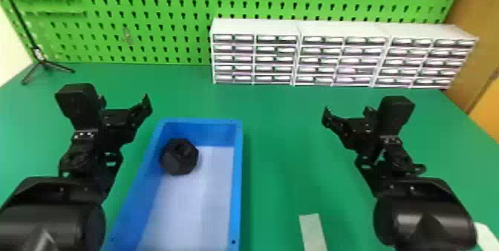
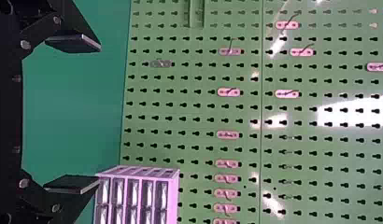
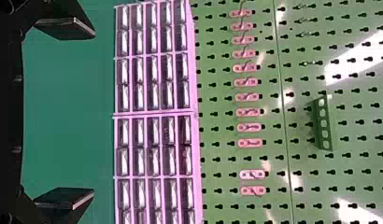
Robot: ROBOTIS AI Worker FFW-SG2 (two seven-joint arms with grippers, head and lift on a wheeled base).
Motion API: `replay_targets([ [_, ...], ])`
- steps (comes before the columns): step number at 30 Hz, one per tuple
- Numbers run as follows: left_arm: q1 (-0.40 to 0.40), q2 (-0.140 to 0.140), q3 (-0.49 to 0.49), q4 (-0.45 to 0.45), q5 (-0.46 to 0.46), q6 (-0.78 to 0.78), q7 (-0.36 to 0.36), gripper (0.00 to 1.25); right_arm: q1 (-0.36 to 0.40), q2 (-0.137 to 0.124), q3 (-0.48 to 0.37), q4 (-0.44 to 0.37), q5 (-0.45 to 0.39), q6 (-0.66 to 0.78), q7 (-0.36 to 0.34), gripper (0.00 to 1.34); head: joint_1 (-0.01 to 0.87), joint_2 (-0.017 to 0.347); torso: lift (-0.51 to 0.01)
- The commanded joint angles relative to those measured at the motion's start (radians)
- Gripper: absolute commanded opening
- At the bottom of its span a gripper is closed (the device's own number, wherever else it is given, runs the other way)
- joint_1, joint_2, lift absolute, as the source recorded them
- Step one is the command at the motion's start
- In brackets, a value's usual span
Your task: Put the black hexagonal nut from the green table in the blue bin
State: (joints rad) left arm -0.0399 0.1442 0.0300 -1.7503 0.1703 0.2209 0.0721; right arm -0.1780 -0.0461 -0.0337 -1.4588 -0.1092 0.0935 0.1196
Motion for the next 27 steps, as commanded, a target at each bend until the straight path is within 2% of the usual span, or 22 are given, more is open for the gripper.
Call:
replay_targets([
  [1,0.0,0.0,0.001,0.0,-0.002,0.0,0.0,0.98,0.0,0.0,0.0,0.0,-0.001,0.0,0.0,1.22,0.683,0.028,-0.096],
  [27,0.0,0.0,-0.001,0.0,-0.002,0.0,0.0,0.98,0.002,0.0,-0.002,0.0,-0.006,-0.002,0.0,1.22,0.683,0.028,-0.096],
])
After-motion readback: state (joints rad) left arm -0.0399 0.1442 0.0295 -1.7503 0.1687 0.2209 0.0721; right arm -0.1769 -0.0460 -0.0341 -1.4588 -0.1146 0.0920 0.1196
